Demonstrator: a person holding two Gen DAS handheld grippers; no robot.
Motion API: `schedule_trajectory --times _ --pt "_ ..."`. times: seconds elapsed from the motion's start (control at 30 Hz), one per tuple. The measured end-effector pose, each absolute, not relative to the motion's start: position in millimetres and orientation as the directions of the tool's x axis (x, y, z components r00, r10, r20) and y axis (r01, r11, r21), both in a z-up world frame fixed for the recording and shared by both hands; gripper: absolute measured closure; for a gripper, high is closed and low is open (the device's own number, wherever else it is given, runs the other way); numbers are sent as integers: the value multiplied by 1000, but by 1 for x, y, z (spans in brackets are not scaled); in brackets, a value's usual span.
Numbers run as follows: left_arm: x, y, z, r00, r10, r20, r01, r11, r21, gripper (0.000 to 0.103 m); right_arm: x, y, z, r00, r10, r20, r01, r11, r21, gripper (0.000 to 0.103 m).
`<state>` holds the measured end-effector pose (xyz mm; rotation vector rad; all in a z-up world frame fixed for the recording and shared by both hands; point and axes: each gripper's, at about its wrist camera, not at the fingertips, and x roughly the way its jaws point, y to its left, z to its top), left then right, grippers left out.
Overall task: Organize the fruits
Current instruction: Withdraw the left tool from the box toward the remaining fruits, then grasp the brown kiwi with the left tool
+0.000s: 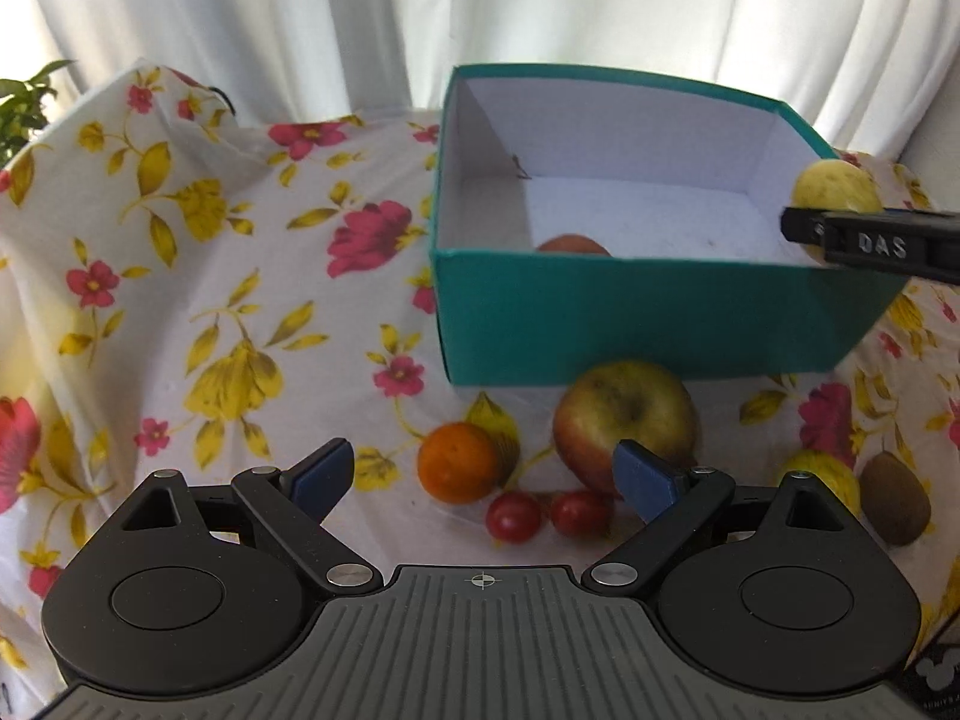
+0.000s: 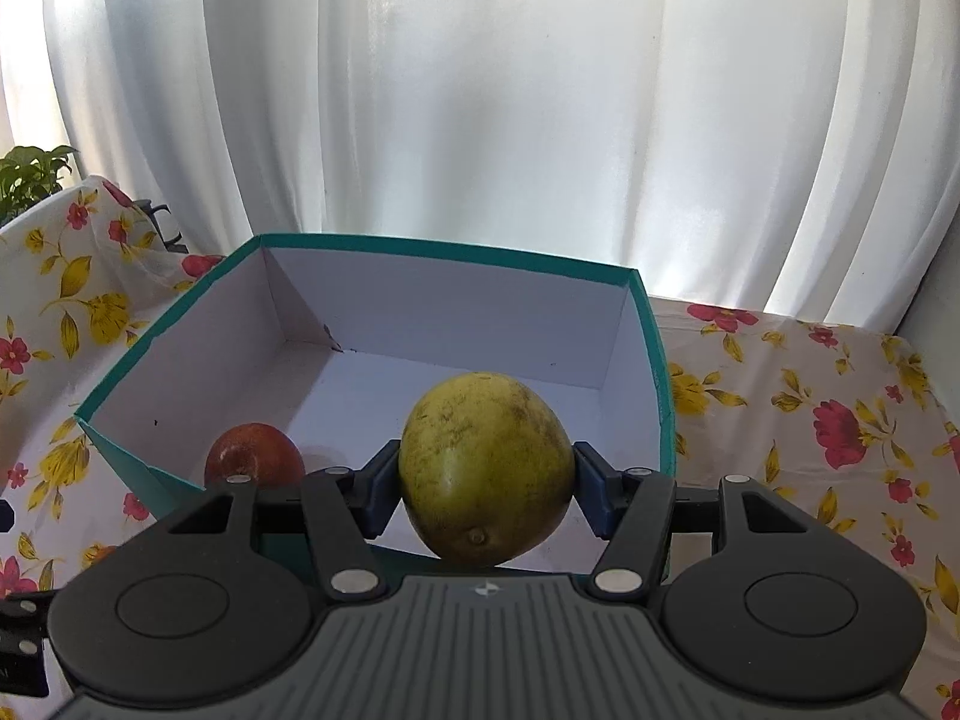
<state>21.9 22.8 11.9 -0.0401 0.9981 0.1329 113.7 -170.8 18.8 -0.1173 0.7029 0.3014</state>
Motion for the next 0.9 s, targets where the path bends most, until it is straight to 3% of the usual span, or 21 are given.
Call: schedule_trajectory --times 0.1,0.3,0.4,0.57,0.67,0.9 --pt "15 20 5 531 48 -846 -93 996 -2 7 117 -169 15 702 227 -675 -307 952 0 44" --pt "7 3 -9 532 -26 -846 31 999 -11 7 112 -165 29 739 230 -634 -325 945 -35 42" --pt "0 -10 -15 542 -34 -840 92 996 19 7 95 -167 45 767 274 -581 -346 938 -15 25" --pt "-12 -22 -22 567 -85 -819 160 987 8 7 35 -178 69 843 346 -411 -399 916 -47 0" --pt "-17 -27 -25 585 -99 -805 172 985 4 7 8 -187 67 857 346 -383 -395 917 -56 0" --pt "-18 -38 -35 576 -109 -810 187 982 1 7 -14 -211 43 839 326 -436 -370 929 -16 0"
